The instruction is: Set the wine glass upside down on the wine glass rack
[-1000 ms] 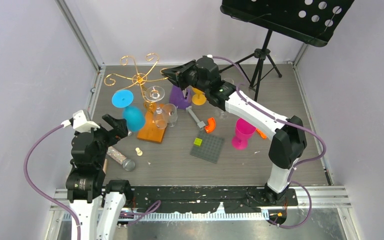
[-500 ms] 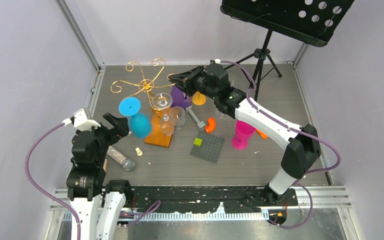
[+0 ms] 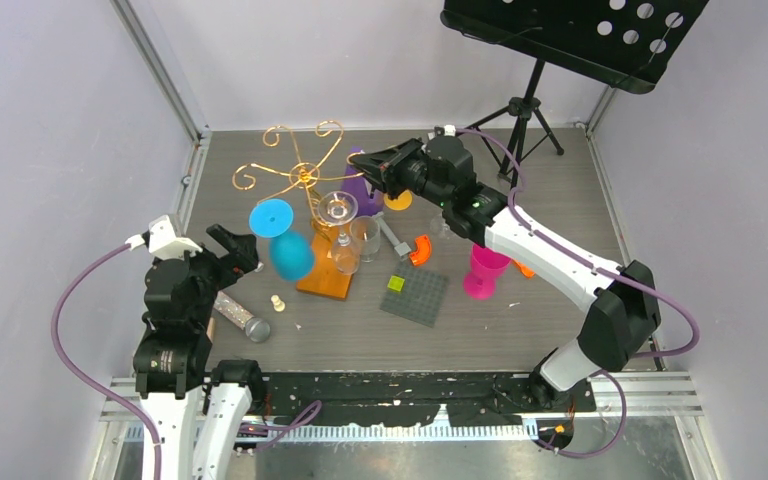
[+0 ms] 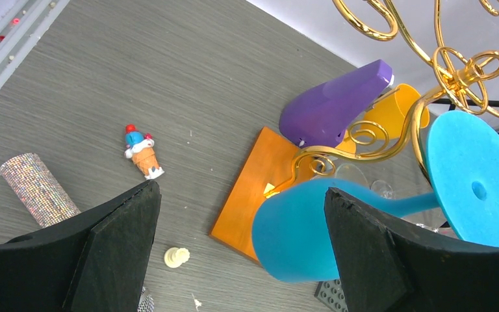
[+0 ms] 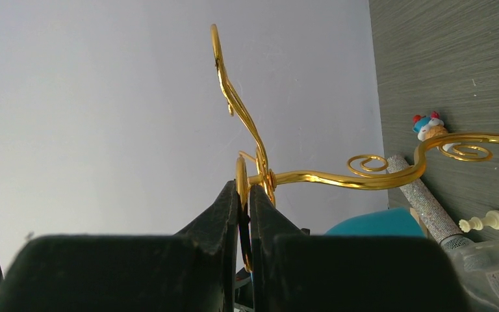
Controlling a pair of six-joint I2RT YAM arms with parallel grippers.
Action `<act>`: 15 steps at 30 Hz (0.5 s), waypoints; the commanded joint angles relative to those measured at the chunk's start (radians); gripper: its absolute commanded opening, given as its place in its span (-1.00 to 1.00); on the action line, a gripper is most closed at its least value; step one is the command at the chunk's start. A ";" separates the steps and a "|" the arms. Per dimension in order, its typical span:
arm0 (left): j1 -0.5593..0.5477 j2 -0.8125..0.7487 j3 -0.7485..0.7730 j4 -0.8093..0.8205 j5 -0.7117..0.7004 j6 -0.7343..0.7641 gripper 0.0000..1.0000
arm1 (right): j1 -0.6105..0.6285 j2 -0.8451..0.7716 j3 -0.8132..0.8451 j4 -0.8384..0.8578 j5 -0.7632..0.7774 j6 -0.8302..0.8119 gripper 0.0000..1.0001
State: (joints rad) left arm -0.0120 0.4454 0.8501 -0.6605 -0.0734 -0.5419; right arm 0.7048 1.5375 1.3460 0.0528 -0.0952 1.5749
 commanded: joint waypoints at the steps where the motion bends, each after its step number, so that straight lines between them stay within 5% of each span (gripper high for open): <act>1: -0.003 0.003 0.010 0.047 0.015 0.010 0.86 | -0.005 -0.010 0.022 0.119 -0.059 0.082 -0.90; 15: -0.003 -0.013 0.009 0.029 0.000 0.014 0.86 | -0.002 0.089 0.052 0.219 -0.241 0.007 -0.90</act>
State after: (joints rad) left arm -0.0120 0.4404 0.8501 -0.6624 -0.0742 -0.5415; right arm 0.6922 1.6131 1.3659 0.1921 -0.2337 1.5665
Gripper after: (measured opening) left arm 0.931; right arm 0.122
